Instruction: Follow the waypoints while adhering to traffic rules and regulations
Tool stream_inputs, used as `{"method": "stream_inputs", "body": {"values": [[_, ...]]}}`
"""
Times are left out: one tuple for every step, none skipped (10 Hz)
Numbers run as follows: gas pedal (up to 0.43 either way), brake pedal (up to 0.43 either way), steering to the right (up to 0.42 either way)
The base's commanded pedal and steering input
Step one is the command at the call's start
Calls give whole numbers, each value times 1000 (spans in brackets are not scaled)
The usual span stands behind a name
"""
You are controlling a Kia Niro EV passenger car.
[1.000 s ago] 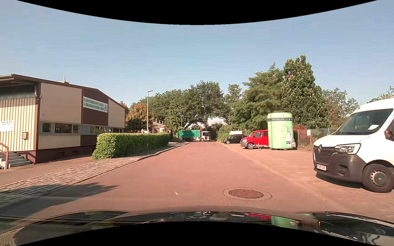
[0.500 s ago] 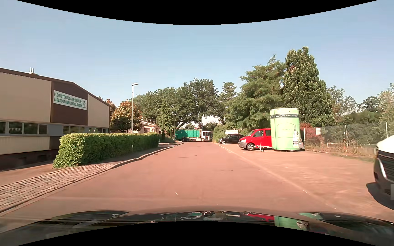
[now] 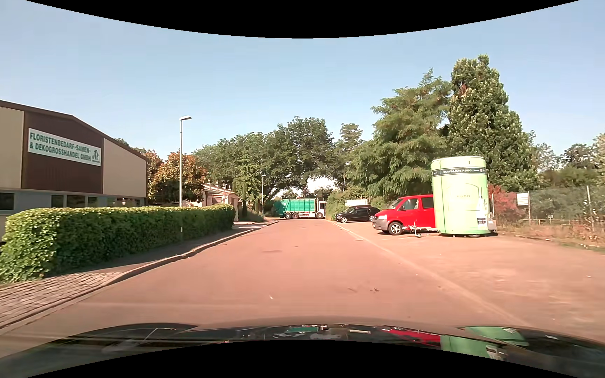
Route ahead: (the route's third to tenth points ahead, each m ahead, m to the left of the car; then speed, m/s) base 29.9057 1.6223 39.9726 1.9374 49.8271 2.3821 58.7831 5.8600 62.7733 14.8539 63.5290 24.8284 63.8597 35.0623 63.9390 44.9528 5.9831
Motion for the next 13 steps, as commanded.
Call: {"method": "stream_inputs", "body": {"values": [[118,0,8],[118,0,8],[118,0,7],[118,0,7],[118,0,7],[110,0,7],[110,0,7],[110,0,7],[110,0,7],[98,0,5],[87,0,1],[87,0,0],[87,0,0]]}}
